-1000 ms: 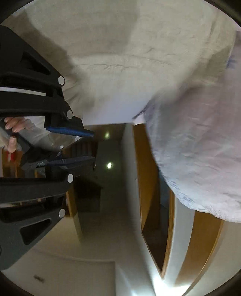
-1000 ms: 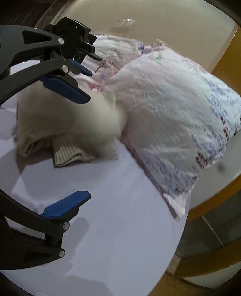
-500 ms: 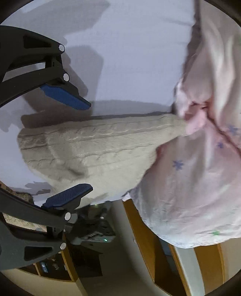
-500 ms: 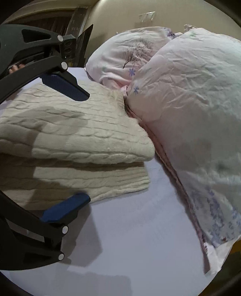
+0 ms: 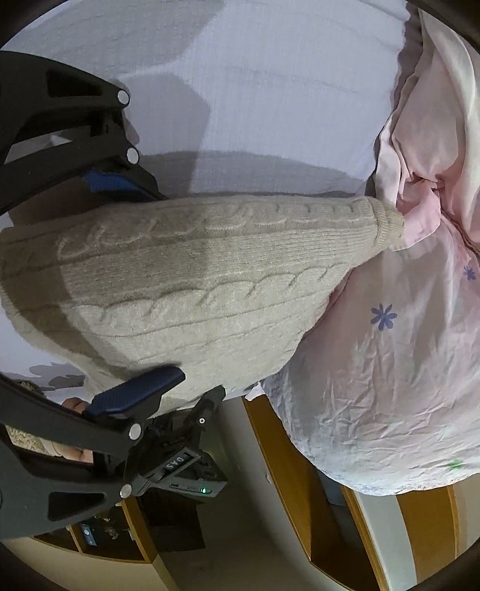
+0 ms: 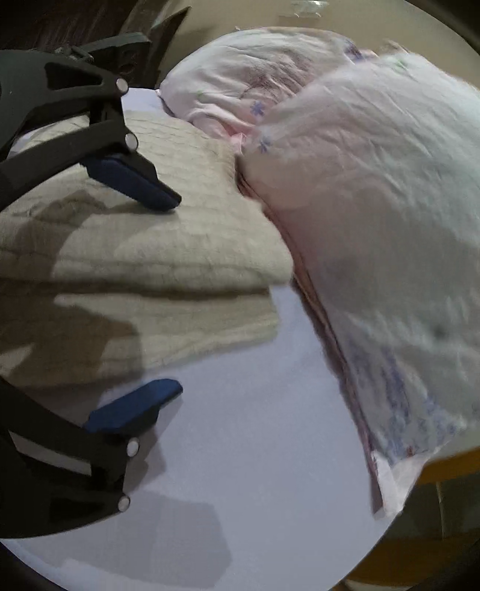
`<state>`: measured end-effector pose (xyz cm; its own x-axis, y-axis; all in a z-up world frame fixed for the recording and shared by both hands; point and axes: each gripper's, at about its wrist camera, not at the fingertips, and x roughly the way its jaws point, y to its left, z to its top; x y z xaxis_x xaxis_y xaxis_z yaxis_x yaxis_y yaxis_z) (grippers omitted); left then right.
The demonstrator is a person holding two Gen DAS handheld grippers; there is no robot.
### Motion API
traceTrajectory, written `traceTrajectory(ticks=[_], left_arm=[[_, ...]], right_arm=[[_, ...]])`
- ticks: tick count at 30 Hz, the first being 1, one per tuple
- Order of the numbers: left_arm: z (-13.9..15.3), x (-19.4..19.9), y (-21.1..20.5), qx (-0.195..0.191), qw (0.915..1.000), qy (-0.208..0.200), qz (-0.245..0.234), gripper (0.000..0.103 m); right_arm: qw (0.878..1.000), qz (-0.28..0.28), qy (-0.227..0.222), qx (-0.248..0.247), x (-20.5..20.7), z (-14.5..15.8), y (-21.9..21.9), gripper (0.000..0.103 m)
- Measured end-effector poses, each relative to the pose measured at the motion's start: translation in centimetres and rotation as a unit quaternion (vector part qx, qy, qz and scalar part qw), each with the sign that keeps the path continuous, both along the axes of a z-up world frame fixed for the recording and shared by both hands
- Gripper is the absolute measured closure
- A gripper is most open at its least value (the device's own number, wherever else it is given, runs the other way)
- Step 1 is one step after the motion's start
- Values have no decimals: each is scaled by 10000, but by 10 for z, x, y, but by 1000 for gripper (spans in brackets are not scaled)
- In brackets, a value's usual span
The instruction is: Fold small clothes
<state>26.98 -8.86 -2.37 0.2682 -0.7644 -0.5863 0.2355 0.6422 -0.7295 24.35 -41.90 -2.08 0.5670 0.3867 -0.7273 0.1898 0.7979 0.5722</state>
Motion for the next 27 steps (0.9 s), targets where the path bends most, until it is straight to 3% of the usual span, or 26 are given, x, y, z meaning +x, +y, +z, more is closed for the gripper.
traceTrajectory(ticks=[1, 2, 5, 9, 11, 12, 13, 14, 15, 16, 18, 20, 21, 22, 24, 27], left_arm=[[-1, 0, -1, 20, 10000, -15, 11, 40], [-2, -2, 3, 4, 10000, -52, 2, 50], [6, -7, 21, -56, 9998, -184, -83, 59], [34, -33, 75, 348, 9966, -743, -115, 60], [38, -37, 92, 701, 9934, -907, -60, 56], [40, -38, 104, 1079, 9882, -1083, 51, 55], [40, -38, 108, 1261, 9853, -1147, 139, 52], [39, -39, 117, 1410, 9830, -1152, 258, 48], [39, -43, 124, 1435, 9821, -1171, 353, 46], [43, -51, 128, 1531, 9781, -1326, 479, 42], [53, -69, 130, 2002, 9600, -1792, 782, 34], [60, -89, 128, 2337, 9445, -2100, 959, 21], [61, -97, 126, 2390, 9411, -2169, 1007, 19], [61, -107, 123, 2404, 9396, -2211, 1027, 15], [60, -125, 120, 2415, 9373, -2261, 1096, 7], [56, -153, 114, 2372, 9352, -2379, 1116, 3]], right_arm=[[9992, 115, -43, 387, 1, -3, 3, 53], [9977, 175, -61, 654, 2, -5, 3, 60], [9936, 408, -239, 1029, -2, -2, 16, 66], [9845, 1171, -509, 1203, -3, 15, 59, 70], [9818, 1465, -483, 1111, 5, 15, 90, 67], [9844, 1501, -437, 805, 9, 16, 101, 65], [9907, 1305, -395, -46, 11, 20, 114, 55], [9907, 1120, -504, -577, 8, 27, 120, 42], [9898, 885, -741, -830, 1, 37, 121, 41], [9905, 789, -872, -707, -4, 44, 120, 40], [9916, 821, -993, -140, -8, 52, 111, 40], [9921, 989, -758, 156, -3, 50, 118, 41], [9915, 1179, -507, 225, 3, 41, 125, 49], [9907, 1291, -371, 207, 6, 34, 130, 92], [9939, 1048, -334, -50, 11, 23, 130, 91], [9981, 528, -226, -203, 24, 22, 115, 91]])
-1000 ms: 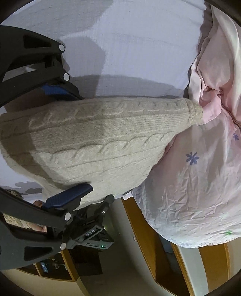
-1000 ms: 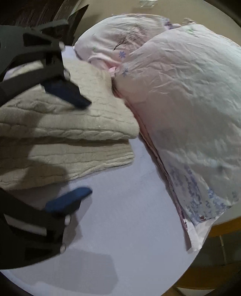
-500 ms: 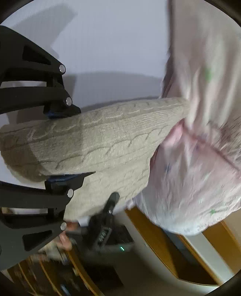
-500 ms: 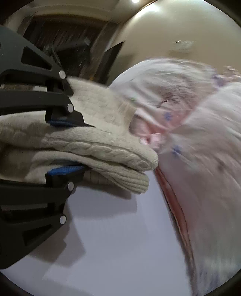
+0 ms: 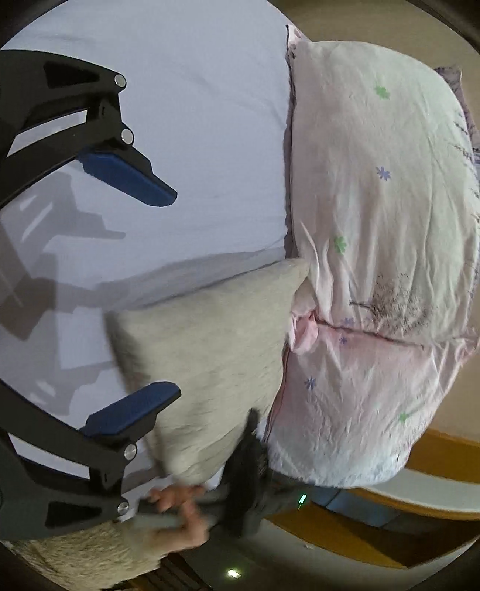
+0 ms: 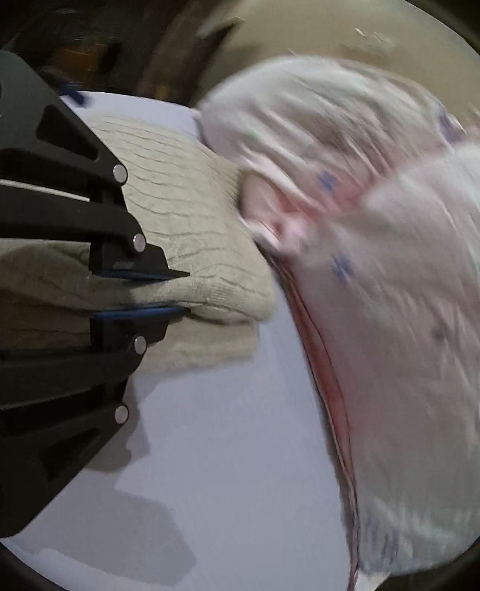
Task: Fold small clothes
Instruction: 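Lay the folded hem onto the collar and open both grippers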
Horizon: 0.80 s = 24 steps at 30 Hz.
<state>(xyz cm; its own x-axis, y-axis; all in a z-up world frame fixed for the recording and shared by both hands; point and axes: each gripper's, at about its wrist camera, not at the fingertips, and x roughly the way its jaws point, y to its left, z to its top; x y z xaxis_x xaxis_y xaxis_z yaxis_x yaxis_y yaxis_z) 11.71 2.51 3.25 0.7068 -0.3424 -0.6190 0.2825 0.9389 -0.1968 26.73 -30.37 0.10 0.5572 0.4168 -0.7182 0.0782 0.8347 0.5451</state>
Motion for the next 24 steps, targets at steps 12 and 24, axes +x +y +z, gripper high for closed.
traceTrajectory(ticks=[12, 24], left_arm=[[-48, -13, -34, 947, 9922, 764, 258, 1], [-63, -5, -41, 1373, 9846, 872, 640, 1]], right_arm=[[9566, -744, -560, -2762, -168, 44, 15, 2], [9643, 560, -173, -2581, -165, -20, 86, 3]])
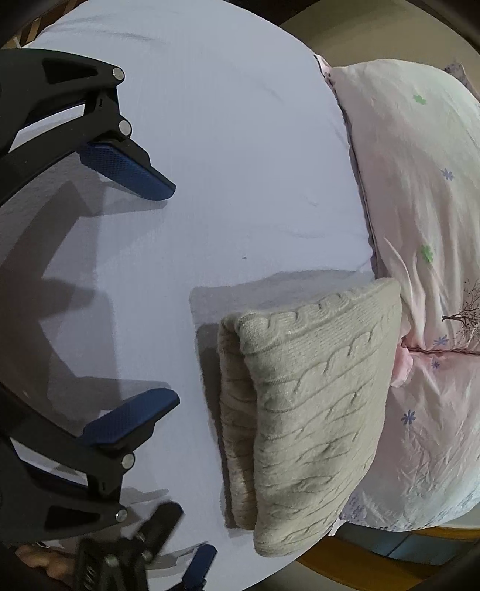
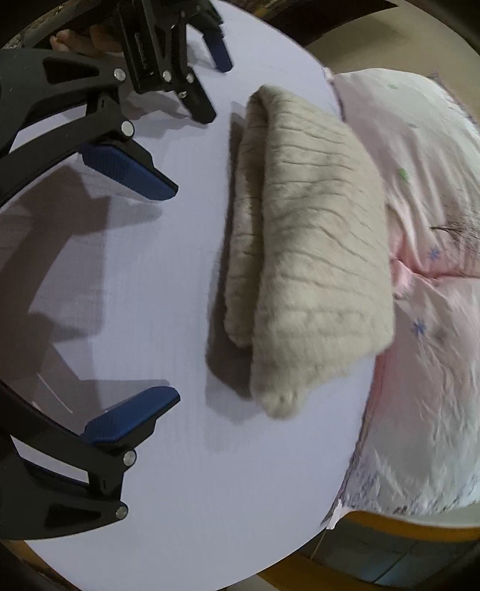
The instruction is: Fold small clothes
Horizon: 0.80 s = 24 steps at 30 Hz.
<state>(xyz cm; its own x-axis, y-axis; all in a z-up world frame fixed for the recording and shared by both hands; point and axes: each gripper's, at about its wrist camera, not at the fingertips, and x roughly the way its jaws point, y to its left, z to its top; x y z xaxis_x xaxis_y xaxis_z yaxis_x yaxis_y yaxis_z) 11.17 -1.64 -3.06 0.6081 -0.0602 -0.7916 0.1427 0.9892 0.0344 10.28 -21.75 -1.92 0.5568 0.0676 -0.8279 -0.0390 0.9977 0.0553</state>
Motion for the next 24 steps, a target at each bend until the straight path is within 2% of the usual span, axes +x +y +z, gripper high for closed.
traceTrajectory(ticks=[2, 8, 24], left_arm=[[0, 1, -1, 2, 10000, -30, 17, 1], [1, 0, -1, 7, 10000, -44, -7, 1], [1, 0, -1, 3, 10000, -45, 14, 1]], right_arm=[[9998, -35, -5, -202, -7, 0, 5, 2], [9997, -133, -139, -158, -12, -1, 6, 2], [9997, -136, -143, -159, -11, 1, 4, 2]])
